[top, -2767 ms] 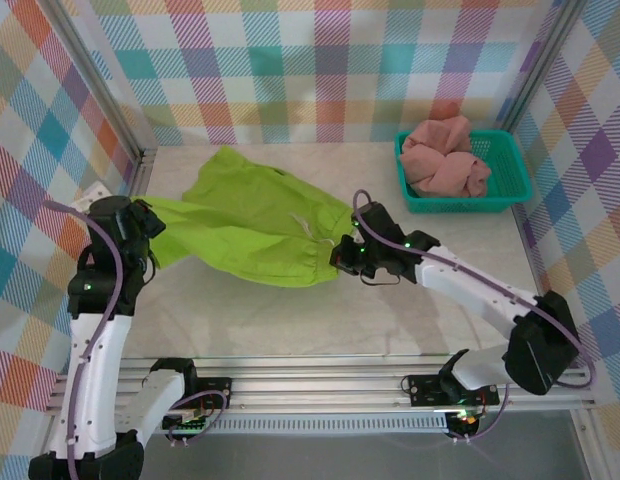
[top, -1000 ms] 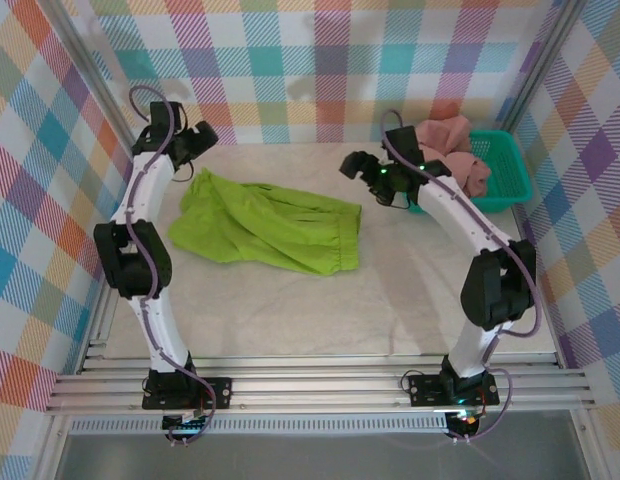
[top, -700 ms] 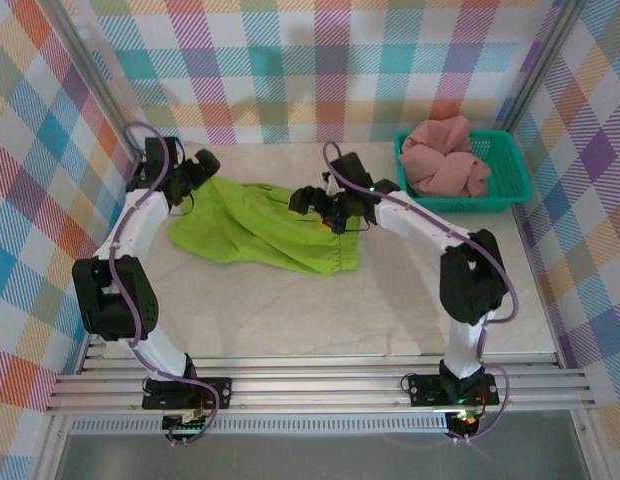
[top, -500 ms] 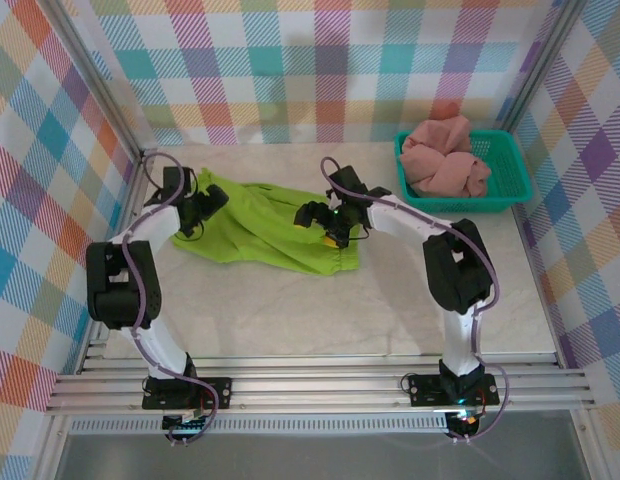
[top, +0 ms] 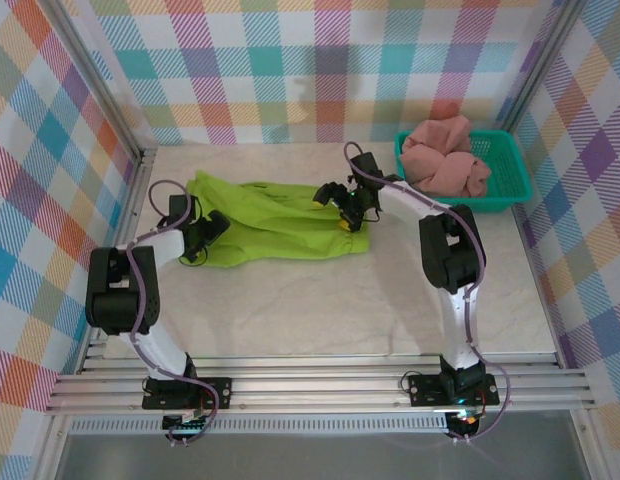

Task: Fold and stack the shorts

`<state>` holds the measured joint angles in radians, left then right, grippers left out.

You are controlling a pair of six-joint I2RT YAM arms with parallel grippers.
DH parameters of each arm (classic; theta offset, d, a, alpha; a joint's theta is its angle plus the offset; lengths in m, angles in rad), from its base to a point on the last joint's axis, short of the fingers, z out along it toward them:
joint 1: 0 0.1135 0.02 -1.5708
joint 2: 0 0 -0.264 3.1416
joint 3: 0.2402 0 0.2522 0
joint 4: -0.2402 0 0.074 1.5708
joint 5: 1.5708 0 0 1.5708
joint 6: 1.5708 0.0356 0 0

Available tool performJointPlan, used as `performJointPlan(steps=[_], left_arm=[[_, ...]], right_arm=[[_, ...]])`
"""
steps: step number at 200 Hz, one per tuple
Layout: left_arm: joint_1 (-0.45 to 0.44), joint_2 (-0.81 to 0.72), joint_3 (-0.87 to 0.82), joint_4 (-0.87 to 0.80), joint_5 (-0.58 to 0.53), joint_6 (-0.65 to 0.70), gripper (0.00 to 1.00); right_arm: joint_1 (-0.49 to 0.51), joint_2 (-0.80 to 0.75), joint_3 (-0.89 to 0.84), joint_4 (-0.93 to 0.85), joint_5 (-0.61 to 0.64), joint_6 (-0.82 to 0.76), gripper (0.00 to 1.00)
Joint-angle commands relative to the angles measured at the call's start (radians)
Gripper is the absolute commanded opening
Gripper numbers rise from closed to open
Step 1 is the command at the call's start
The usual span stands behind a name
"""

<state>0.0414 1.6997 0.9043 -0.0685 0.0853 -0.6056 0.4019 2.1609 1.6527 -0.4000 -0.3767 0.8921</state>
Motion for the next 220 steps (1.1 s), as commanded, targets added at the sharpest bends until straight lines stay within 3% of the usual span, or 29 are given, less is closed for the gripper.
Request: performJointPlan(steps=[1, 45, 81, 99, 120, 143, 164, 220], left_arm=[[-0.005, -0.050, -0.084, -0.045, -0.030, -0.036, 1.00], [-0.036, -0.215, -0.266, -0.086, -0.048, -0.079, 1.00], [-0.077, -0.514, -0.417, -0.177, -0.075, -0.122, 1.00], [-0.083, -0.670, -0.395, -0.277, -0.093, -0.129, 1.00], [-0.085, -0.762, -0.256, -0.385, -0.165, -0.084, 1.00], [-0.083, -0.698, -0.097, -0.432, -0.203, -0.002, 0.98], [-0.081, -0.553, 0.000, -0.428, -0.162, 0.041, 0.97], [-0.082, -0.227, 0.092, -0.301, -0.131, 0.069, 0.92]], right_arm=[[-0.014, 0.020, 0.022, -0.012, 0.002, 0.016, 0.92], [0.003, -0.100, -0.161, -0.021, -0.026, -0.039, 0.92], [0.064, -0.333, -0.433, 0.028, -0.030, -0.068, 0.93], [0.085, -0.404, -0.443, -0.010, -0.033, -0.118, 0.93], [0.086, -0.459, -0.396, -0.095, 0.029, -0.188, 0.92], [0.085, -0.490, -0.348, -0.152, 0.093, -0.248, 0.92], [0.084, -0.477, -0.315, -0.171, 0.104, -0.262, 0.92], [0.083, -0.393, -0.268, -0.155, 0.077, -0.248, 0.92]])
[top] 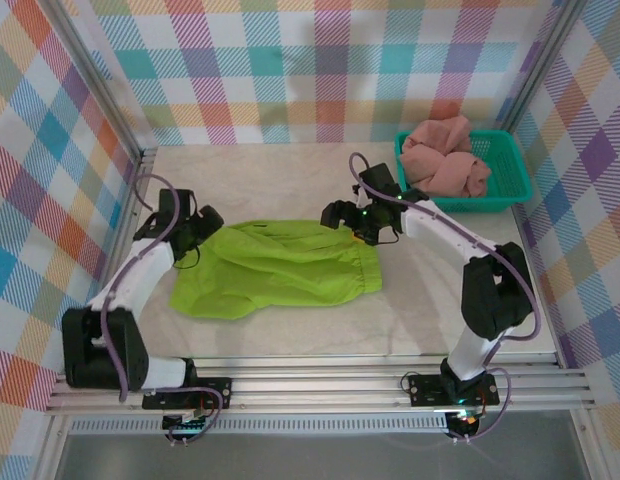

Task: Fold and stack the shorts

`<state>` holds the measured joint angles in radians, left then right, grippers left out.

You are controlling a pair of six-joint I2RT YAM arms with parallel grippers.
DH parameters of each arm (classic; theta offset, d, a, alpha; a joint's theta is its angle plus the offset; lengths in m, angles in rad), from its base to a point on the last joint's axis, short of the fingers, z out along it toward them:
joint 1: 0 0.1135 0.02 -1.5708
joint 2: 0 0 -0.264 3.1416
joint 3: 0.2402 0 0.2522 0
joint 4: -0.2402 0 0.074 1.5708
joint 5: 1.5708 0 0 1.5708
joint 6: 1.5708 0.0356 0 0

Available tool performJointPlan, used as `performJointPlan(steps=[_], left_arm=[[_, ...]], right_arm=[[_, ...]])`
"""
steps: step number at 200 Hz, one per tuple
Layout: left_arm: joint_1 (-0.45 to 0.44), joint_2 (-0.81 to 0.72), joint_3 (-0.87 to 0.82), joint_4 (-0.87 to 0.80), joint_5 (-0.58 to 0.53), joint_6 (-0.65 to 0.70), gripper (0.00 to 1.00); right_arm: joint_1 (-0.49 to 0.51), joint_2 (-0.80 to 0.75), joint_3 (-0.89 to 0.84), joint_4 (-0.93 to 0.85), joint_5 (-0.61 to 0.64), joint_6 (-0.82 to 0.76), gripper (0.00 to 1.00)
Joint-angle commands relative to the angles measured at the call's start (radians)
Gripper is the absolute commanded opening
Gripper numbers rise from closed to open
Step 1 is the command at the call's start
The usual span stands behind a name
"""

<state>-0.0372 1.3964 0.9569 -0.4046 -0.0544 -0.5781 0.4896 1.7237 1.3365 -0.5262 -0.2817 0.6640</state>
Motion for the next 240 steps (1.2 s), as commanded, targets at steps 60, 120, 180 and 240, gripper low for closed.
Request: performJointPlan(steps=[60, 120, 180, 240], left_arm=[[0.003, 0.281, 0.169, 0.019, -0.086, 0.096, 0.86], [0.008, 0.408, 0.266, 0.005, -0.085, 0.104, 0.74], [0.036, 0.484, 0.346, -0.033, -0.079, 0.084, 0.25], [0.121, 0.589, 0.474, -0.124, 0.000, 0.040, 0.15]], right_arm=[[-0.005, -0.023, 0.016, -0.098, 0.107, -0.097, 0.91], [-0.012, 0.034, -0.006, -0.061, 0.097, -0.085, 0.90], [-0.022, 0.058, 0.010, -0.053, 0.107, -0.085, 0.90], [-0.110, 0.167, -0.017, 0.062, 0.058, -0.002, 0.90]])
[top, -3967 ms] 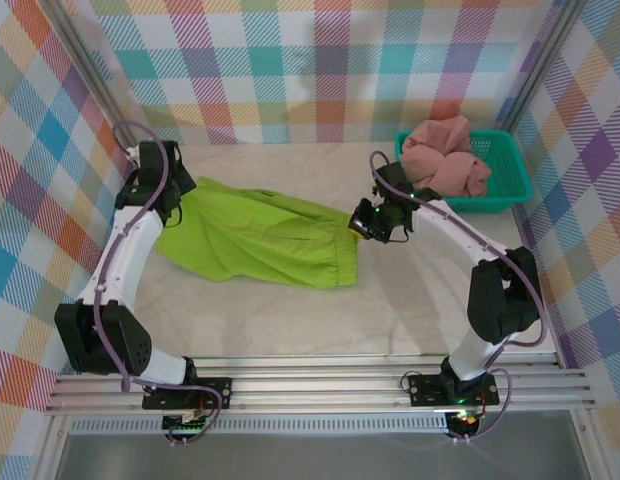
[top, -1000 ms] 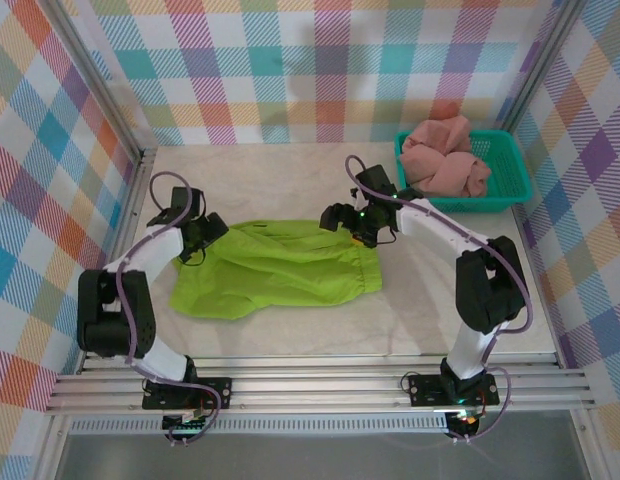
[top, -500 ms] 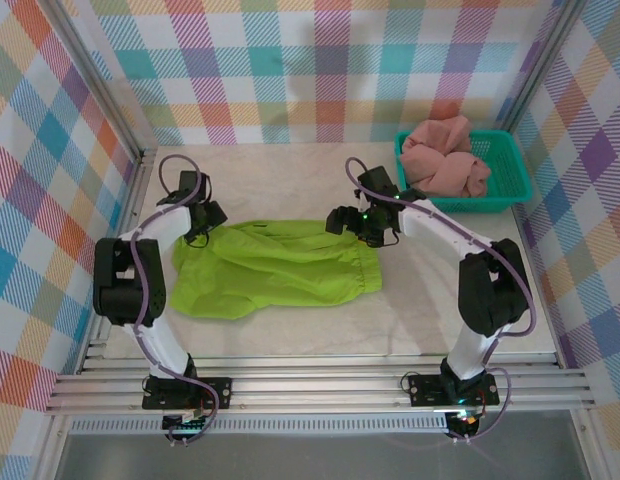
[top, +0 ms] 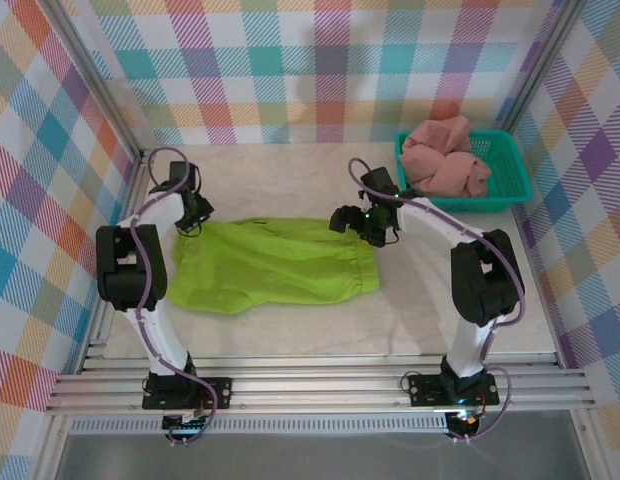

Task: Fold and stack the shorts

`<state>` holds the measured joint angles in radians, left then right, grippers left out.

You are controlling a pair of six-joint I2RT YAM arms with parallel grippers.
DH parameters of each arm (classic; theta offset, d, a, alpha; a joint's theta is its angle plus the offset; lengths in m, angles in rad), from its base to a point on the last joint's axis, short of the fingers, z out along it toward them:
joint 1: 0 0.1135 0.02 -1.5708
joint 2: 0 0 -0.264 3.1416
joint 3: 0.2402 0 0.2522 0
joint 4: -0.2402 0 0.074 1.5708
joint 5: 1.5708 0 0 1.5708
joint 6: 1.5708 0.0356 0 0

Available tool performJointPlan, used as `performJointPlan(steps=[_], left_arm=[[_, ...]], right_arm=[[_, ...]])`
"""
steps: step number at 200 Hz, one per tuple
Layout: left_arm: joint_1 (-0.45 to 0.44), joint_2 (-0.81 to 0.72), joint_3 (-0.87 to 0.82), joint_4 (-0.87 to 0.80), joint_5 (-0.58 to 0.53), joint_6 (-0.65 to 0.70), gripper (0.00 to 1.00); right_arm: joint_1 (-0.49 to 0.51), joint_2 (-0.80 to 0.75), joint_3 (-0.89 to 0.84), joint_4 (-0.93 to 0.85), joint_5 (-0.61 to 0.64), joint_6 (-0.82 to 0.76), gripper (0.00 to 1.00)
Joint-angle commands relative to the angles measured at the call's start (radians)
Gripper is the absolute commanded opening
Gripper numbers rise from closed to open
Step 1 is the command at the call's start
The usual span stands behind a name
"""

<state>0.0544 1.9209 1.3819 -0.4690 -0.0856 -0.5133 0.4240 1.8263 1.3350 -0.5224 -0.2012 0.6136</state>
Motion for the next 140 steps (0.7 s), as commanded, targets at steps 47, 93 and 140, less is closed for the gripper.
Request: performJointPlan(steps=[47, 93, 140], left_arm=[[0.049, 0.113, 0.043, -0.044, 0.033, -0.032, 0.17], [0.060, 0.007, -0.012, 0.044, 0.130, -0.024, 0.74], [0.039, -0.239, -0.108, 0.044, 0.219, -0.006, 1.00]], right_arm=[[-0.074, 0.162, 0.050, 0.084, -0.063, 0.095, 0.89], [-0.073, 0.008, -0.033, 0.157, -0.063, 0.087, 0.91], [-0.073, -0.164, -0.185, 0.093, -0.037, -0.033, 0.93]])
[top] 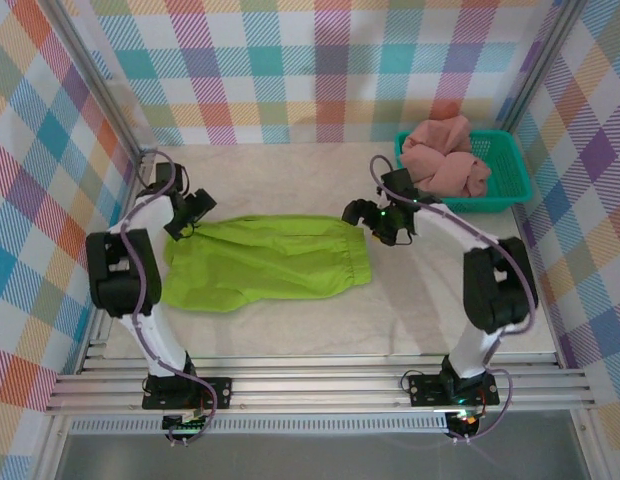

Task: Fold and stack the shorts

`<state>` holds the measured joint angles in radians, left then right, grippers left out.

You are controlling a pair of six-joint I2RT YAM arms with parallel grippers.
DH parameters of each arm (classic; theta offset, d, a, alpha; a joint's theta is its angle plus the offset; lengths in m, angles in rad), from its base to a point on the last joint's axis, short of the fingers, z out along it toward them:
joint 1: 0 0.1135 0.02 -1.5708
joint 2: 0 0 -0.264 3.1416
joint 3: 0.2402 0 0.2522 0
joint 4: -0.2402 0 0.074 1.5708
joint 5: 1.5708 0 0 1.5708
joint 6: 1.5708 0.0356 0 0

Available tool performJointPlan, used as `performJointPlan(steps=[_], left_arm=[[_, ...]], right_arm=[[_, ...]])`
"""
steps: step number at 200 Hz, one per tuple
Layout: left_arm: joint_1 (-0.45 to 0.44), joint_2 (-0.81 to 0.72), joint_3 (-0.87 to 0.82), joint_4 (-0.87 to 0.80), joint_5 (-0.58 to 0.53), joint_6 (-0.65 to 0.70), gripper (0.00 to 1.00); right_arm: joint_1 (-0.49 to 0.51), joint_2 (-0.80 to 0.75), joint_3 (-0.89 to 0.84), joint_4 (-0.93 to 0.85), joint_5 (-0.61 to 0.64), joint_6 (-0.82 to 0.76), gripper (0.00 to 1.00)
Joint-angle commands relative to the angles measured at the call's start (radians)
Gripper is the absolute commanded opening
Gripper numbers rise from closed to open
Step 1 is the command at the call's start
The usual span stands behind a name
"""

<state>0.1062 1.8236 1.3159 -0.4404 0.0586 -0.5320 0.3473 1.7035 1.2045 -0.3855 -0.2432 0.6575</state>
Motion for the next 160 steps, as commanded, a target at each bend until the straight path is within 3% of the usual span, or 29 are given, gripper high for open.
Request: performJointPlan(steps=[1, 34, 76, 122, 160], left_arm=[[-0.014, -0.147, -0.044, 0.015, 0.077, 0.014, 1.00], [-0.074, -0.267, -0.148, 0.018, 0.089, 0.015, 1.00], [-0.139, -0.363, -0.304, 0.072, 0.062, -0.008, 1.00], [-0.149, -0.416, -0.374, 0.071, 0.042, -0.002, 1.00], [-0.149, -0.434, -0.392, 0.063, 0.030, 0.001, 1.00]], right_arm=[[0.004, -0.043, -0.057, -0.045, 0.005, -0.079, 0.93], [0.017, -0.003, -0.129, -0.035, -0.062, -0.085, 0.89], [0.067, 0.076, -0.101, -0.053, -0.026, -0.081, 0.87], [0.105, 0.128, -0.070, -0.050, 0.003, -0.080, 0.82], [0.133, 0.171, -0.014, -0.092, 0.067, -0.105, 0.71]])
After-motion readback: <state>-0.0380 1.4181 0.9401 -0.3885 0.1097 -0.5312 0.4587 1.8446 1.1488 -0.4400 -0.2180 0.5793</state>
